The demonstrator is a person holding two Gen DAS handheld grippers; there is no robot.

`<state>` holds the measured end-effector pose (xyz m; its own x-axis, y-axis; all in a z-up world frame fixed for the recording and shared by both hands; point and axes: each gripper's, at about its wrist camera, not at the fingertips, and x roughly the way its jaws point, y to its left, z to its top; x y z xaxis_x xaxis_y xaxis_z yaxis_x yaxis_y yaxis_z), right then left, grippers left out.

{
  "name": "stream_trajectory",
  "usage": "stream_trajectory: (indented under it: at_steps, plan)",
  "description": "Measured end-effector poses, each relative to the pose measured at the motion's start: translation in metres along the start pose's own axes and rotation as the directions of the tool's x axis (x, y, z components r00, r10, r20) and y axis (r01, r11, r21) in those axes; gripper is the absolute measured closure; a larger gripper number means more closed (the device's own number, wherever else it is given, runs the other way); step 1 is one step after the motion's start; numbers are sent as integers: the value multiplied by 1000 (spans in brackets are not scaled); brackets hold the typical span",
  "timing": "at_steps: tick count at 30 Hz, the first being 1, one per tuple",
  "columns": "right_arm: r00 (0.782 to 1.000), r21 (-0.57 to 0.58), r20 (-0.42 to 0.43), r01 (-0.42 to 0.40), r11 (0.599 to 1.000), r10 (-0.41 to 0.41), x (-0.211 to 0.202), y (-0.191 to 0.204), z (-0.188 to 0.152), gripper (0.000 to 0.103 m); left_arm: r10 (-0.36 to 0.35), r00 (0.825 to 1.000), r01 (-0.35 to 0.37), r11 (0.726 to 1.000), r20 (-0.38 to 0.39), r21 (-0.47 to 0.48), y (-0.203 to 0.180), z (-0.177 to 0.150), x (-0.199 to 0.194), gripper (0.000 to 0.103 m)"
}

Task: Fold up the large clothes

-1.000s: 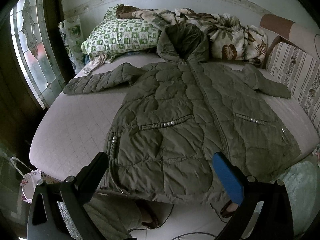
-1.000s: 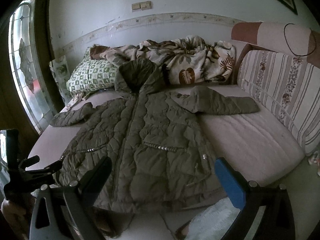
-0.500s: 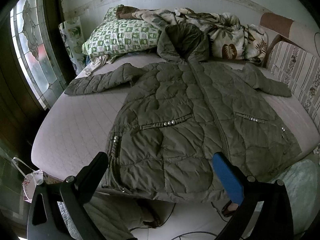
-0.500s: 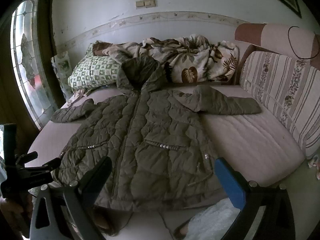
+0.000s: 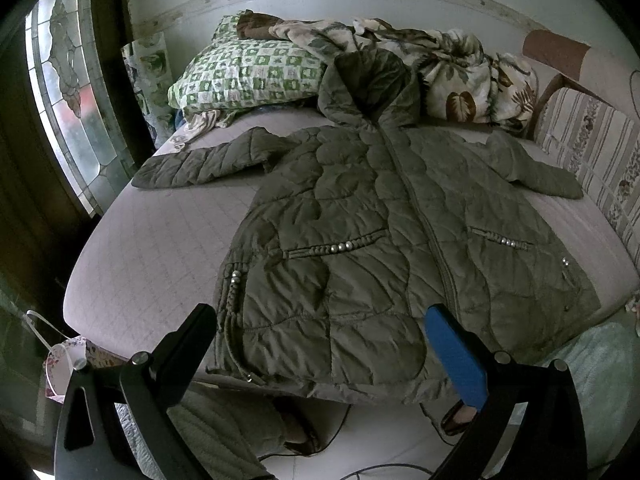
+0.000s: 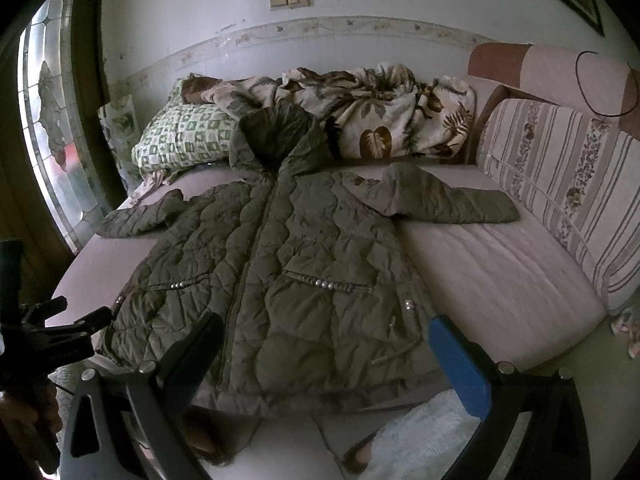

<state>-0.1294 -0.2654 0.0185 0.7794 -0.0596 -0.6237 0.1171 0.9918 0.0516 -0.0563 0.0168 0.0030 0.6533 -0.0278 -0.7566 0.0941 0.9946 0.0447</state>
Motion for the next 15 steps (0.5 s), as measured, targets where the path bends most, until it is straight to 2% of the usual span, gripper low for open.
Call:
stream_trajectory:
  at_steps: [4, 5, 15]
  plan:
    - [1000, 1, -6, 3, 1000, -3, 2, 1, -2, 0, 4, 1000, -4, 1000, -8, 0, 0, 0, 0, 0]
    - [1000, 3, -8, 4, 1000, -4, 2, 1, -2, 0, -20, 1000, 20, 1000, 17, -20, 2, -2, 1, 0]
    - [1000, 3, -21, 4, 1000, -4, 5, 2, -4, 0, -20, 999, 21, 999, 36, -30, 3, -3, 4, 0]
